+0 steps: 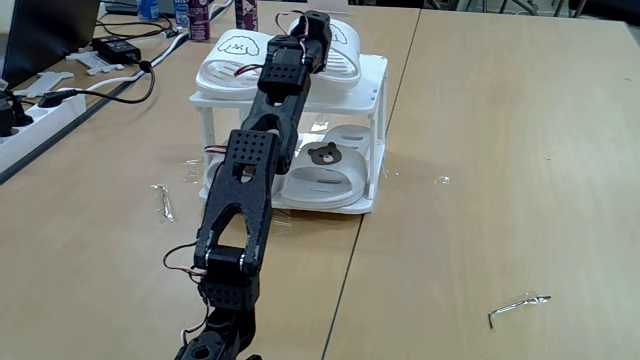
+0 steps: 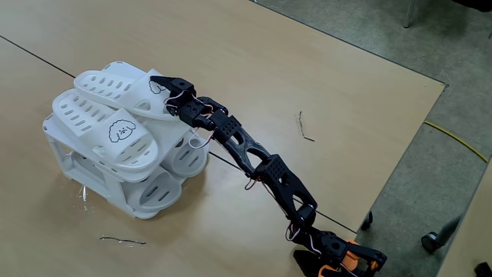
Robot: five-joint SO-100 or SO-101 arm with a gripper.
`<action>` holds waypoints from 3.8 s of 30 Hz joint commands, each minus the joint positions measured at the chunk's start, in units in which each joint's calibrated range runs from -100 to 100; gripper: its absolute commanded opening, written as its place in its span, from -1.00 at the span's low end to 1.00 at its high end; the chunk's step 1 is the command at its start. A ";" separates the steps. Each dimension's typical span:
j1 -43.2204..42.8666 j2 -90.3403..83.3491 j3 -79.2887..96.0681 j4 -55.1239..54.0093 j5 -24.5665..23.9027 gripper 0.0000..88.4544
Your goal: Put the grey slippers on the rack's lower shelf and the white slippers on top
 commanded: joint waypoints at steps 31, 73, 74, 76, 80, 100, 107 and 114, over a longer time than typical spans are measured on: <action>0.56 -3.13 3.27 -1.91 0.42 -0.37; 1.79 -91.31 112.79 -51.26 0.42 -0.96; 1.79 -94.08 119.20 -56.44 0.42 -0.96; 1.71 -100.73 133.81 -66.88 0.42 -0.96; 1.79 -112.76 156.09 -81.37 0.42 -0.96; 1.63 -140.36 171.34 -124.08 0.42 -0.96; 1.63 -144.15 171.25 -127.02 0.42 -0.99; 1.22 -144.06 171.16 -127.02 0.42 -0.99</action>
